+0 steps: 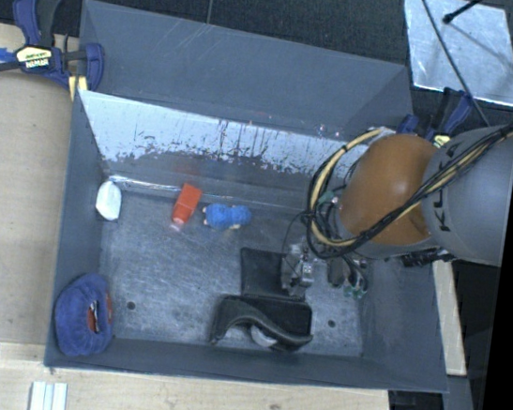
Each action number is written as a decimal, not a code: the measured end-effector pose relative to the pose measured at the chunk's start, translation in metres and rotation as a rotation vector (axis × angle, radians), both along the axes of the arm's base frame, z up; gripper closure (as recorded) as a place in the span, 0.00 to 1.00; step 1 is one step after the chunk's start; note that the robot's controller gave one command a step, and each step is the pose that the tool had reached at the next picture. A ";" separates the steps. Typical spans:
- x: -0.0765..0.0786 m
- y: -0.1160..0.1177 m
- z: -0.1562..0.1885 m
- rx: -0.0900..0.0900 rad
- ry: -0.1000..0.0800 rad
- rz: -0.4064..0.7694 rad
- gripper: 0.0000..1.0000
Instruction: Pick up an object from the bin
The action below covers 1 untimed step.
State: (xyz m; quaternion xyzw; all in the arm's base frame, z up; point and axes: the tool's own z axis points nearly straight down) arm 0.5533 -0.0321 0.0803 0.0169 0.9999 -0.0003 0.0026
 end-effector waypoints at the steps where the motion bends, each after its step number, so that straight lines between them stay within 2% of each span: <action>1: 0.002 0.000 0.002 0.000 -0.006 0.000 0.00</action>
Offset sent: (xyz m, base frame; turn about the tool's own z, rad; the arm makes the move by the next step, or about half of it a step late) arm 0.0000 0.0000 0.0000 0.0000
